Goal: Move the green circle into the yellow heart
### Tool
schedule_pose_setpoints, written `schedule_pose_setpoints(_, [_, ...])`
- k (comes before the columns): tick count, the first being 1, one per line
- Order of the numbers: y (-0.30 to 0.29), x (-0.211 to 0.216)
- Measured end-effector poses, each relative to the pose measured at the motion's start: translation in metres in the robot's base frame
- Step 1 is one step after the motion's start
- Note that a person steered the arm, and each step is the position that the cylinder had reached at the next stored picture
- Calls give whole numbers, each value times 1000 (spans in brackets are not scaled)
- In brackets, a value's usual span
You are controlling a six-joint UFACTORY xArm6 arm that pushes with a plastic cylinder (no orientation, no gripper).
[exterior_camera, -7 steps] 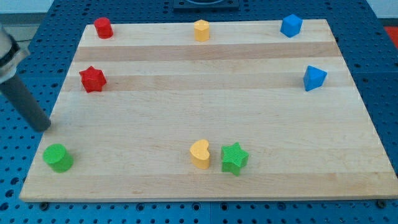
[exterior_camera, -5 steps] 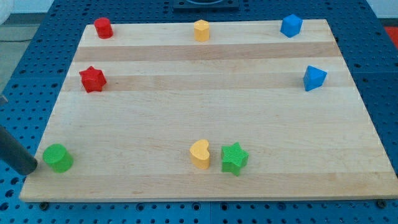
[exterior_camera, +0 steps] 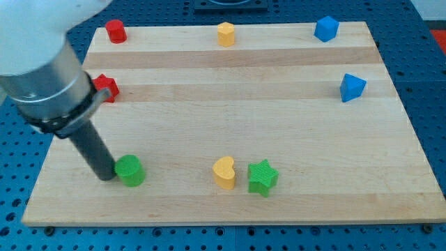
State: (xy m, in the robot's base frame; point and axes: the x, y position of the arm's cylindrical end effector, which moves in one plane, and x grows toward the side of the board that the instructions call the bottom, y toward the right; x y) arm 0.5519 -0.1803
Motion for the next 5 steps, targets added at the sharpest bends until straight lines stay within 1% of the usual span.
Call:
schedule_pose_setpoints(2, [73, 0])
schedule_pose_setpoints(3, [100, 1])
schedule_pose_setpoints(4, [84, 10])
schedule_pose_setpoints(5, [70, 37])
